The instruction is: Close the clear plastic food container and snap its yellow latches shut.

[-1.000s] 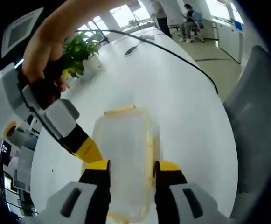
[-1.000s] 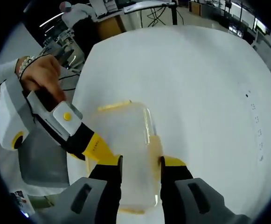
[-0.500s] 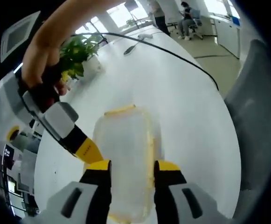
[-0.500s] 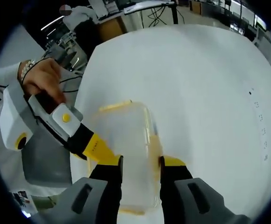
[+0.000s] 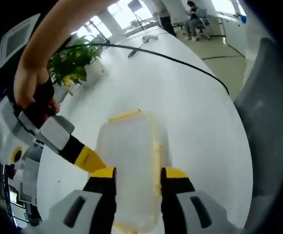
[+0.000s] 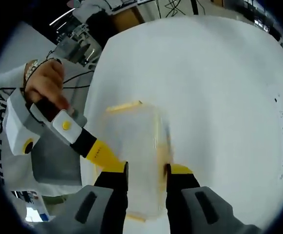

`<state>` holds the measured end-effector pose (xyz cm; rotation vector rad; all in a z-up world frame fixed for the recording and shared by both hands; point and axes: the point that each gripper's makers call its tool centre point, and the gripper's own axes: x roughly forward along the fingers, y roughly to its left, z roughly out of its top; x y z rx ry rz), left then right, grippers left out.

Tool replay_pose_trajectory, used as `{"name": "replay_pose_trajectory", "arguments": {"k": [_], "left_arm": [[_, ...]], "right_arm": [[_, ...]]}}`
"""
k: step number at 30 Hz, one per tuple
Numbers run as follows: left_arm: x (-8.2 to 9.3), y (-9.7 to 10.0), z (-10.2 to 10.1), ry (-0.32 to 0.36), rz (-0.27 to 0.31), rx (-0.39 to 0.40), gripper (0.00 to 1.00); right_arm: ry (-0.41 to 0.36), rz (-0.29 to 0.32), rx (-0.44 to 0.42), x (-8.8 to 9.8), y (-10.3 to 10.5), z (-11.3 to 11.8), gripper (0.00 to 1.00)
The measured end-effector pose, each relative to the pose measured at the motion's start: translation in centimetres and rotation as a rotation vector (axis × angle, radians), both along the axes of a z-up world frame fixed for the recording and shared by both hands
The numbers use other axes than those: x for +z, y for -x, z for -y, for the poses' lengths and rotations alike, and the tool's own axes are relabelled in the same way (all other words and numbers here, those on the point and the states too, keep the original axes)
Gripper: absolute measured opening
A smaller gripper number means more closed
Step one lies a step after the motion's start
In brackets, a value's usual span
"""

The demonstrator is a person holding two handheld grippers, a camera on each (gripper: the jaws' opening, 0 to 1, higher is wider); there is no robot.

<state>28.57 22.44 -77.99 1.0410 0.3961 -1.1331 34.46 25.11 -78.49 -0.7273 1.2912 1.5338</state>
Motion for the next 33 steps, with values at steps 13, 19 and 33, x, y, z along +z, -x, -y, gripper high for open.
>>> {"name": "replay_pose_trajectory", "arguments": {"k": [13, 19, 33], "left_arm": [[0.0, 0.11, 0.27, -0.011, 0.027, -0.012, 0.3], [0.01, 0.11, 0.19, -0.015, 0.031, -0.011, 0.3], [0.02, 0.0, -0.16, 0.004, 0.033, -0.014, 0.31]], "right_arm": [[-0.004, -0.03, 0.006, 0.04, 0.45, 0.53, 0.25], [-0.003, -0.027, 0.003, 0.09, 0.54, 0.17, 0.25], [-0.013, 0.016, 0.004, 0.38, 0.34, -0.24, 0.27]]}}
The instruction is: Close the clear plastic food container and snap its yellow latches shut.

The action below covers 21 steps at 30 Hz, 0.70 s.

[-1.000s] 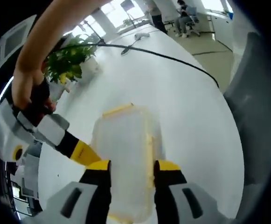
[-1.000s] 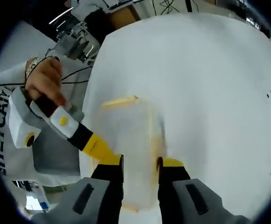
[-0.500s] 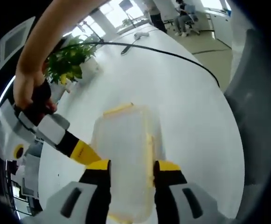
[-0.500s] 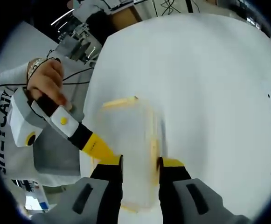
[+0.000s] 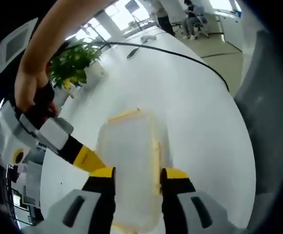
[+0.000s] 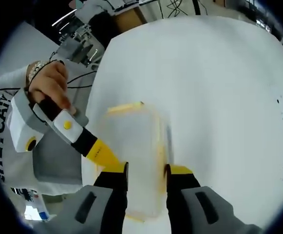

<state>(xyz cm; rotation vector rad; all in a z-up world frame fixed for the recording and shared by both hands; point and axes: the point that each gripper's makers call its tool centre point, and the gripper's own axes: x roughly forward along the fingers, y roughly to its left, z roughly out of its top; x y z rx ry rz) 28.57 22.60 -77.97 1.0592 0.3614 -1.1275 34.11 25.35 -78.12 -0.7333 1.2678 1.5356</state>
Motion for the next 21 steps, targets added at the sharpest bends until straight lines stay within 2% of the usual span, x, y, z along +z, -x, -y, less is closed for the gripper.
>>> {"name": "replay_pose_trajectory", "arguments": {"k": [5, 8, 10, 19, 21], "left_arm": [[-0.01, -0.09, -0.11, -0.009, 0.004, -0.003, 0.32], [0.04, -0.13, -0.23, -0.004, -0.003, -0.006, 0.32], [0.18, -0.22, -0.28, 0.022, -0.039, 0.013, 0.32], [0.28, -0.35, -0.37, 0.048, -0.07, 0.024, 0.31], [0.44, -0.41, -0.35, 0.079, -0.103, 0.039, 0.31]], "right_arm": [[0.0, 0.057, 0.023, 0.16, -0.12, -0.15, 0.27], [-0.006, 0.075, 0.008, 0.15, -0.26, -0.08, 0.27], [-0.013, 0.092, 0.0, 0.2, -0.3, -0.15, 0.27], [-0.05, 0.19, -0.009, 0.51, -0.35, -0.32, 0.26], [-0.057, 0.21, -0.005, 0.61, -0.32, -0.37, 0.26]]}}
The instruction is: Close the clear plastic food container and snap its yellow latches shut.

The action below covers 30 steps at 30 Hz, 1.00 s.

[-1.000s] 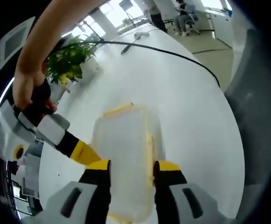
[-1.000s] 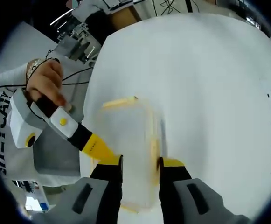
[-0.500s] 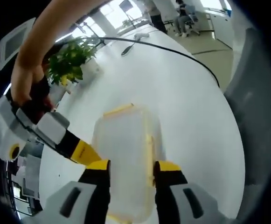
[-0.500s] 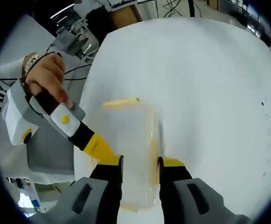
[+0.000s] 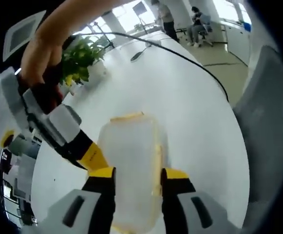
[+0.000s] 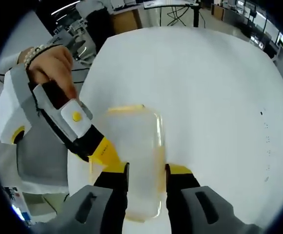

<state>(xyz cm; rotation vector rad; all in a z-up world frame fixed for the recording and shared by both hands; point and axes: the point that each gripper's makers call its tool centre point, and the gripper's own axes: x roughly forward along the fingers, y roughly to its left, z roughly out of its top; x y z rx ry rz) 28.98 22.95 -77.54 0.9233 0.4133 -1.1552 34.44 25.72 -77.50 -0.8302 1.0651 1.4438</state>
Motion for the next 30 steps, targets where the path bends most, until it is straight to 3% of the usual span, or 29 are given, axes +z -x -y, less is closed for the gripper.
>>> {"name": "replay_pose_trajectory", "arguments": {"k": [2, 5, 12, 17, 22, 30], "left_arm": [[0.2, -0.1, 0.1, 0.049, -0.043, 0.032, 0.31], [0.2, -0.2, 0.0, 0.049, -0.044, 0.029, 0.31], [0.3, -0.1, 0.1, 0.063, -0.066, 0.043, 0.31], [0.3, 0.0, -0.4, 0.022, -0.042, 0.035, 0.3], [0.9, -0.1, -1.3, 0.066, -0.086, 0.086, 0.31], [1.8, -0.5, -2.1, 0.104, -0.084, 0.123, 0.37]], "right_arm": [[-0.003, 0.021, -0.007, 0.1, 0.0, 0.0, 0.27], [-0.011, 0.069, -0.036, 0.1, -0.6, 0.1, 0.31], [-0.045, 0.113, -0.057, 0.3, -0.8, 0.2, 0.33], [-0.064, 0.139, -0.102, 0.4, -1.3, 0.4, 0.36], [-0.066, 0.188, -0.117, 0.6, -1.8, 1.3, 0.35], [-0.113, 0.212, -0.151, 1.6, -2.1, 1.9, 0.34]]}}
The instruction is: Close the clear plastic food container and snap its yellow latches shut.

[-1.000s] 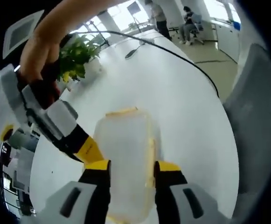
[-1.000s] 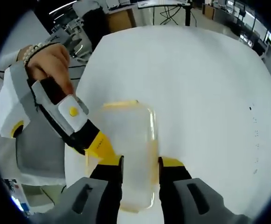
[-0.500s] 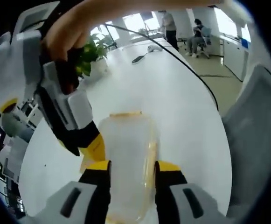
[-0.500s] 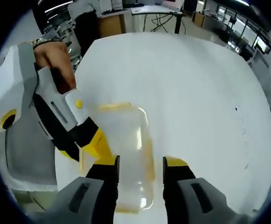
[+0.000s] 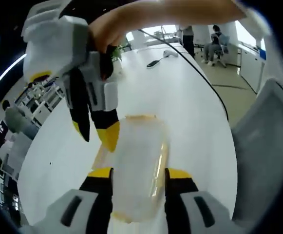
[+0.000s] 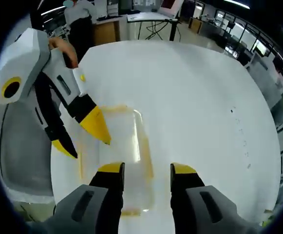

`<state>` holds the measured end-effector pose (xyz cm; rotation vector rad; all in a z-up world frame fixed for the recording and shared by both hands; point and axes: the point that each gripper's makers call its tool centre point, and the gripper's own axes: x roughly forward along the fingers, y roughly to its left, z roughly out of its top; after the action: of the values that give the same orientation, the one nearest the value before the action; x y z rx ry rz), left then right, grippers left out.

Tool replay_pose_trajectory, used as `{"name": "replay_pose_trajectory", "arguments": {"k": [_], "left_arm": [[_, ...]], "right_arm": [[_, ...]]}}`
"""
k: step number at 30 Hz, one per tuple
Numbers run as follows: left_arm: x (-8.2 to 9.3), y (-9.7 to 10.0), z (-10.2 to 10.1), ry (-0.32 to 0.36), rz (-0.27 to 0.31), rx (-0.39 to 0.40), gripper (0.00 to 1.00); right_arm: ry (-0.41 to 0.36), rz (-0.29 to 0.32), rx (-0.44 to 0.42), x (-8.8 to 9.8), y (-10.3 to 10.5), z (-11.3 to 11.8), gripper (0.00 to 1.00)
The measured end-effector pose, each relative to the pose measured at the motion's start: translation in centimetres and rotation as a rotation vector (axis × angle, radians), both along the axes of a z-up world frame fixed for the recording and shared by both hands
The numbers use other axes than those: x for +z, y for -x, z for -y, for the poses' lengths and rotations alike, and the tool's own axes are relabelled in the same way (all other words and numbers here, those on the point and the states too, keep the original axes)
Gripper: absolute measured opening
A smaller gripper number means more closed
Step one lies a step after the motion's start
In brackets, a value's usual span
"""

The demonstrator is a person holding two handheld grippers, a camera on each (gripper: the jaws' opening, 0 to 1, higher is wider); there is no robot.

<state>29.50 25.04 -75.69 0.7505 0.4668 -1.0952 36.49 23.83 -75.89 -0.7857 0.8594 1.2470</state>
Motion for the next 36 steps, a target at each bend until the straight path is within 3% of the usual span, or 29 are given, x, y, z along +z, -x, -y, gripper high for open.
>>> {"name": "replay_pose_trajectory", "arguments": {"k": [20, 25, 28, 32, 36], "left_arm": [[1.8, -1.6, -2.0, 0.036, 0.013, 0.061, 0.56], [1.9, -2.0, -2.2, 0.064, -0.014, 0.082, 0.71], [2.0, -2.0, -2.1, 0.077, -0.02, 0.082, 0.73], [1.4, -2.6, -2.8, 0.051, -0.031, 0.087, 0.79], [1.0, -3.3, -3.6, 0.017, -0.021, 0.102, 0.87]], "right_arm": [[-0.098, 0.019, -0.101, 1.8, 0.6, 3.6, 0.39], [-0.1, 0.016, -0.105, 1.5, 1.3, 4.4, 0.48], [-0.086, 0.009, -0.105, 0.8, 1.7, 5.1, 0.5], [-0.071, -0.034, -0.089, 0.1, 3.0, 5.7, 0.58], [-0.066, -0.017, -0.071, -0.2, 3.5, 6.0, 0.69]]}}
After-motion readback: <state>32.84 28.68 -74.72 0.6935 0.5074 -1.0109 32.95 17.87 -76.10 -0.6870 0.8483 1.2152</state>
